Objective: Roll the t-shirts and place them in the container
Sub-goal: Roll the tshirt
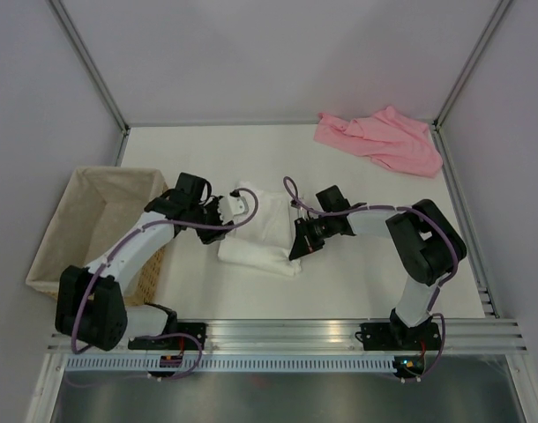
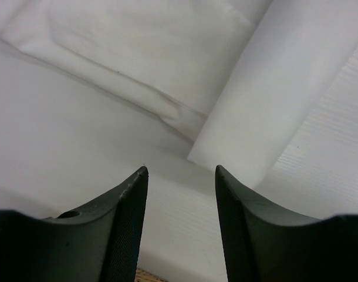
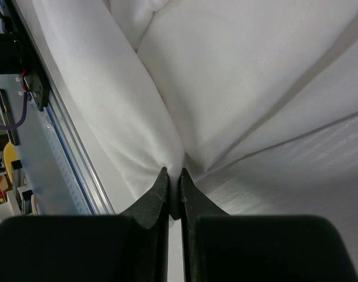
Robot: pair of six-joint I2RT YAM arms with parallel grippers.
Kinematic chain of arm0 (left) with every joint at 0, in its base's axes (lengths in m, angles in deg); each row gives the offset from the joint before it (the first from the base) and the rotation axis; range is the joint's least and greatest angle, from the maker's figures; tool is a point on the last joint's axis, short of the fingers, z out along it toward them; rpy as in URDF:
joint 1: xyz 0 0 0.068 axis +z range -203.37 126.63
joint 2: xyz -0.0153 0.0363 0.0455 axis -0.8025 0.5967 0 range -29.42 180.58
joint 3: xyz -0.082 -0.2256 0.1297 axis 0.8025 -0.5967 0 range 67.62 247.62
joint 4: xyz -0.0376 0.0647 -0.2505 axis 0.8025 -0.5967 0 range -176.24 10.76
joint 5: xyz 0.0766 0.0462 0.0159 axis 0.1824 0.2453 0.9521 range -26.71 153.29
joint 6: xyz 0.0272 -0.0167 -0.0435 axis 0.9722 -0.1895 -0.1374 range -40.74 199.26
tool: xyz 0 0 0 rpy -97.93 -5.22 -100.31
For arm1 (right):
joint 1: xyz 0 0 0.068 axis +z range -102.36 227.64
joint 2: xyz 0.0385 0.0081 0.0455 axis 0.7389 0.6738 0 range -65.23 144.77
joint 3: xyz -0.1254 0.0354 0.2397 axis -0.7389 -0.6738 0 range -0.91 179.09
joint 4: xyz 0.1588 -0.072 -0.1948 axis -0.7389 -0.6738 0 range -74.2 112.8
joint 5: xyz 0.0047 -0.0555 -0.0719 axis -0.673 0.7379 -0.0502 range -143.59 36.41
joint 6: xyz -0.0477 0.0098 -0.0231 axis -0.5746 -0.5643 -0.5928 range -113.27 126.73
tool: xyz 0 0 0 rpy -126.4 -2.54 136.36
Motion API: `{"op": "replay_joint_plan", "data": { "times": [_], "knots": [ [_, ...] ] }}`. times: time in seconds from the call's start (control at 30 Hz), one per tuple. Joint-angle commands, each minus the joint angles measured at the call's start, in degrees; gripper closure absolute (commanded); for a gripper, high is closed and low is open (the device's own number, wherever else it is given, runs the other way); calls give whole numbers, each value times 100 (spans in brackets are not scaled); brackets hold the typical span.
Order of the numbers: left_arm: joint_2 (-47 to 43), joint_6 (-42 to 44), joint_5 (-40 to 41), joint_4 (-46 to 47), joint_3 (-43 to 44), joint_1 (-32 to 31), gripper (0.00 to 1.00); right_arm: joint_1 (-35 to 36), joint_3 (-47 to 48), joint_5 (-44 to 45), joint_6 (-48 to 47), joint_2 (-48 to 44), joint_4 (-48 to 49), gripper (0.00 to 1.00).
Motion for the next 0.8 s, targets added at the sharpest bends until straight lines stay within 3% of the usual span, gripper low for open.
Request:
{"op": "replay_joint_plan", "data": {
  "times": [0.0,0.2,0.3,0.43,0.6,0.67,0.7,0.77],
  "knots": [
    [-781,683,402,701,-667,-350,45,-34,118,306,-60,104,102,92],
    [-1574,1564,780,1395,-1995,-1291,36,-52,100,376,71,148,216,92],
    [-1566,1879,824,1658,-2354,-1440,16,-52,118,376,54,174,225,92],
    [-1154,2057,1086,2036,-2505,-1441,16,-52,240,298,-155,245,85,91],
    [-600,1863,1316,2397,-2347,-1441,25,-78,407,271,-543,245,-310,88],
    [-511,1889,1255,2477,-2347,-1441,36,-87,522,218,-675,245,-424,82],
    [-424,1881,1211,2468,-2347,-1441,48,-96,557,201,-710,227,-460,80],
    [-335,1916,1141,2468,-2356,-1441,62,-113,714,218,-850,201,-643,75]
  ]
}}
